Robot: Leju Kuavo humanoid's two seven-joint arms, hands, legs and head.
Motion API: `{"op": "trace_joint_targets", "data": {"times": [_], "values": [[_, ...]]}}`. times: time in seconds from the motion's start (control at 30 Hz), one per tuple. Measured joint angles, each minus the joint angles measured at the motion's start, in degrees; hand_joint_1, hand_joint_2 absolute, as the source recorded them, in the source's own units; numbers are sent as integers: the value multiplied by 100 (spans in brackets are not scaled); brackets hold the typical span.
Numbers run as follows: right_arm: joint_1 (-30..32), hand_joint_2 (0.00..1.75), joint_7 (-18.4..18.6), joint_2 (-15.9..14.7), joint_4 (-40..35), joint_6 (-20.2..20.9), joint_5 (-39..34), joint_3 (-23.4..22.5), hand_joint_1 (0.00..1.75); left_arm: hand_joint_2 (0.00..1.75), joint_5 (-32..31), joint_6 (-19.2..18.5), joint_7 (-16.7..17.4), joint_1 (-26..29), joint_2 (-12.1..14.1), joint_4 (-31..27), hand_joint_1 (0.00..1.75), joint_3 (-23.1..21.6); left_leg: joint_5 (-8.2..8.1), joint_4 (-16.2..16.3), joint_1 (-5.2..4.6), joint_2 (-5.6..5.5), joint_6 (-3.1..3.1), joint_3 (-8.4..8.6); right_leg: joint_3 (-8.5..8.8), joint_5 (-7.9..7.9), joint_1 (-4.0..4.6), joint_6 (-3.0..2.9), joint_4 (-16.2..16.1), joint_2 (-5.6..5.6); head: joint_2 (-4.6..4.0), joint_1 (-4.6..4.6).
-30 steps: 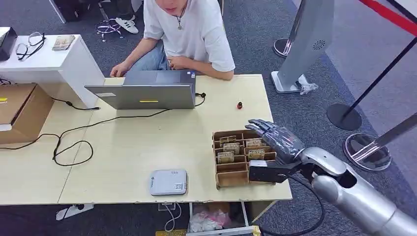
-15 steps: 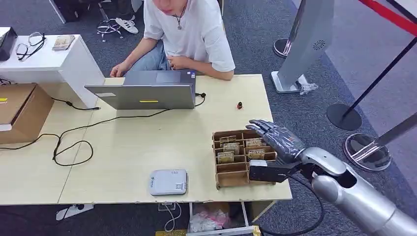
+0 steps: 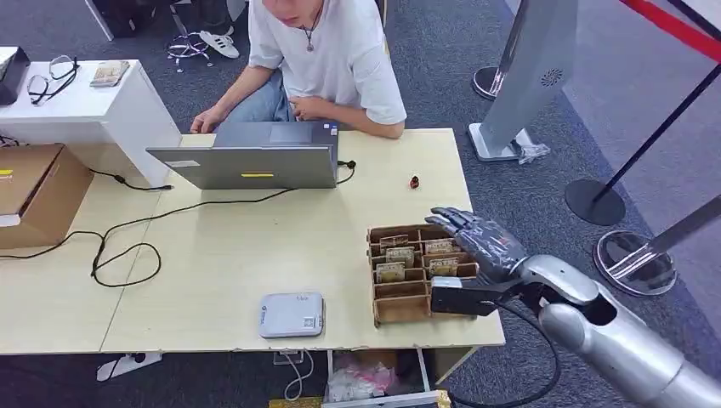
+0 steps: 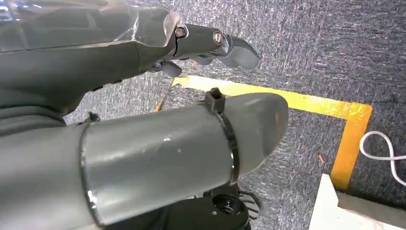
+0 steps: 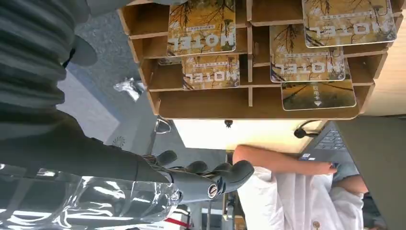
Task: Pass the card to the sensor for recognition and then transmit it.
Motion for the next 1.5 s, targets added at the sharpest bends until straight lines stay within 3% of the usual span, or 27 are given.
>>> {"op": "trace_joint_targets", "data": {"times": [0.1, 0.2, 0.47, 0.6, 0.77, 1.3, 1.5], "values": [[40, 175, 4, -4, -13, -22, -7, 0, 10, 0, -20, -2, 0, 0, 0, 0, 0, 0, 0, 0, 0, 0, 0, 0, 0, 0, 0, 0, 0, 0, 0, 0], [94, 175, 11, -9, -44, -39, -11, -2, 23, 0, -24, -4, 0, 0, 0, 0, 0, 0, 0, 0, 0, 0, 0, 0, 0, 0, 0, 0, 0, 0, 0, 0], [199, 175, 79, -9, -101, -90, 2, -4, 21, 0, -29, -11, 2, 0, 0, 0, 0, 0, 0, 0, 0, 1, 0, 0, 0, 0, 0, 0, 0, 1, 0, 0], [220, 175, 85, -9, -127, -90, 4, -7, 35, 0, -29, -11, 9, 0, 0, 0, 0, 0, 0, 0, 0, 1, 0, 0, 0, 0, 0, 0, 0, 1, 0, 0], [233, 175, 92, -9, -140, -90, 4, -9, 33, 0, -33, -15, 9, 0, 0, 0, 0, 0, 0, 0, 0, 1, 0, 0, 0, 0, 0, 0, 0, 1, 0, 0], [415, 175, 236, -7, -144, -142, 192, -35, 58, 0, -81, -68, 9, 0, 0, 0, 0, 0, 0, 0, 0, 1, 0, -1, 0, 0, 0, 0, 0, 1, 0, 0], [441, 175, 265, 15, -140, -164, 258, -35, 51, 0, -81, -70, 9, -1, 0, 0, 0, 0, 0, 0, 0, 1, 0, -2, 0, 0, 0, 0, 0, 1, 0, 0]]}}
